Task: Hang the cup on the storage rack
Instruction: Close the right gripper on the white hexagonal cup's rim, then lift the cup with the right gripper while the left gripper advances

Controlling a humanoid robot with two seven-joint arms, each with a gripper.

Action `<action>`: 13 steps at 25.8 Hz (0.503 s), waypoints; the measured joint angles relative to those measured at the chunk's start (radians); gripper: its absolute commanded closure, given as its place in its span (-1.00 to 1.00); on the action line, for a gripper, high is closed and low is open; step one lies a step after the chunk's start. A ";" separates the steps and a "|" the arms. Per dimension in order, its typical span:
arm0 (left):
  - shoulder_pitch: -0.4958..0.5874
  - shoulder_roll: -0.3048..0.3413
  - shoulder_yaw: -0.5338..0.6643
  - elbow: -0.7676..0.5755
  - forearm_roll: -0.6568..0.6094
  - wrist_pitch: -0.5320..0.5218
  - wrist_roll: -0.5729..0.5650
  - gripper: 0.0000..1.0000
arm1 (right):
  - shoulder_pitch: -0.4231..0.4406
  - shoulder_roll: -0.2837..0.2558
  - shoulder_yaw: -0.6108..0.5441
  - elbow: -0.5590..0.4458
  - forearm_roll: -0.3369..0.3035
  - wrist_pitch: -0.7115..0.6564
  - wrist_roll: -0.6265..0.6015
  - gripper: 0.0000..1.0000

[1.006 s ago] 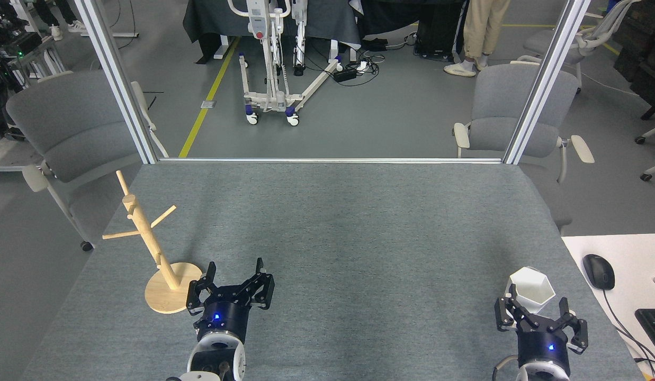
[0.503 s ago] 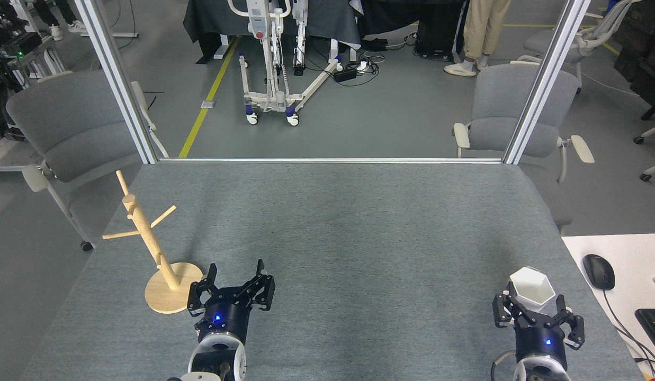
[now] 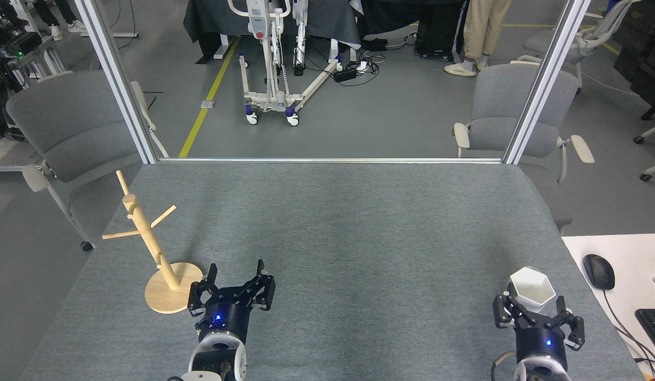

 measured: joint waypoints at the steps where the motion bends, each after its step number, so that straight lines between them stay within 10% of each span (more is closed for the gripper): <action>1: 0.000 0.000 0.000 0.000 0.000 0.000 0.000 -0.99 | -0.004 -0.001 0.000 0.003 0.000 0.000 0.001 -0.99; 13: -0.002 0.001 0.000 -0.002 0.000 0.000 0.000 -0.99 | -0.028 -0.017 0.004 0.027 0.001 0.000 0.003 -0.99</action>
